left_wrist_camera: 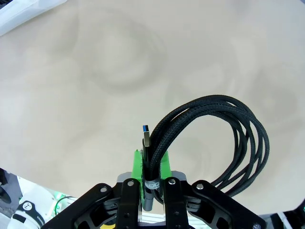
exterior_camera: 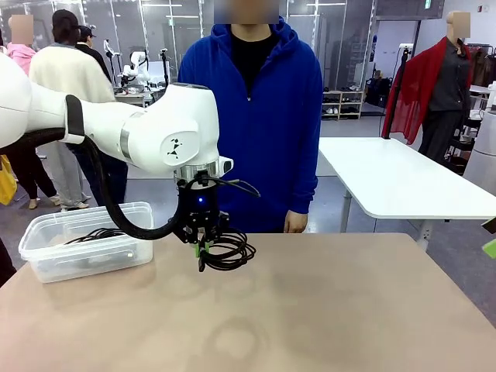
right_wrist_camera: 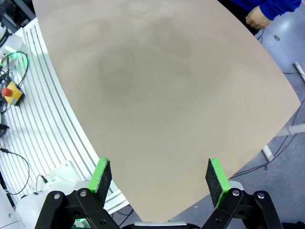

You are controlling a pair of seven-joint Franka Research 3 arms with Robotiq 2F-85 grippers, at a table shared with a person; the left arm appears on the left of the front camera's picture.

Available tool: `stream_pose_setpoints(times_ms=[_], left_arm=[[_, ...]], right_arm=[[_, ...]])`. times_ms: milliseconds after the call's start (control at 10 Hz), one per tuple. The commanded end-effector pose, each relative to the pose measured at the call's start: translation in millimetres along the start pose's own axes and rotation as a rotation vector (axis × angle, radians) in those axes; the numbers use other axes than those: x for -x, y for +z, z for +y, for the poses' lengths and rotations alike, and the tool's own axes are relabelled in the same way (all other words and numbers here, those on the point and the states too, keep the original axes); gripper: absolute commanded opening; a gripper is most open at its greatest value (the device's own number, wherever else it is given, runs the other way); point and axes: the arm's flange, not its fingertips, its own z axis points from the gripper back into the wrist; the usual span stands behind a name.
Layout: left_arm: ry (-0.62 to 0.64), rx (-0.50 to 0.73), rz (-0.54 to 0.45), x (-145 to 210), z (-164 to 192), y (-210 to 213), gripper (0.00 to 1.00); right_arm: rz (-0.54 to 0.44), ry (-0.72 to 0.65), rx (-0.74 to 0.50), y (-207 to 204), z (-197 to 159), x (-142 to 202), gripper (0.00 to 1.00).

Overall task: Organize and store the cables.
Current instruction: Place the USB Extension Cable into the Organizing box.

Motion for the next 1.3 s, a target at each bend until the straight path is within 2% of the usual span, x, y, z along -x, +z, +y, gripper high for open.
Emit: stream_pose_setpoints(times_ms=[0,300,400,500,700,1000,1100,1200], left_arm=[[0.007,-0.001,0.0,-1,1,0,0.0],[0.007,-0.001,0.0,-1,1,0,0.0],[0.003,-0.002,0.003,-2,1,-2,0.16],[-0.03,0.033,0.004,-12,10,6,0.16],[-0.071,0.121,0.017,-39,44,33,0.16],[-0.139,0.091,-0.019,-66,99,48,0.16],[-0.125,0.078,-0.082,-79,118,49,0.16],[-0.118,0.096,-0.081,-90,139,50,0.16]], right_arm=[[-0.007,0.001,-0.001,-1,0,-1,1.0],[-0.007,0.001,-0.001,-1,0,-1,1.0],[-0.007,0.001,-0.001,-1,0,-1,1.0],[-0.007,0.001,-0.001,-1,0,-1,1.0],[-0.007,0.001,-0.001,-1,0,-1,1.0],[-0.007,0.001,-0.001,-1,0,-1,1.0],[-0.007,0.001,-0.001,-1,0,-1,1.0],[-0.007,0.001,-0.001,-1,0,-1,1.0]])
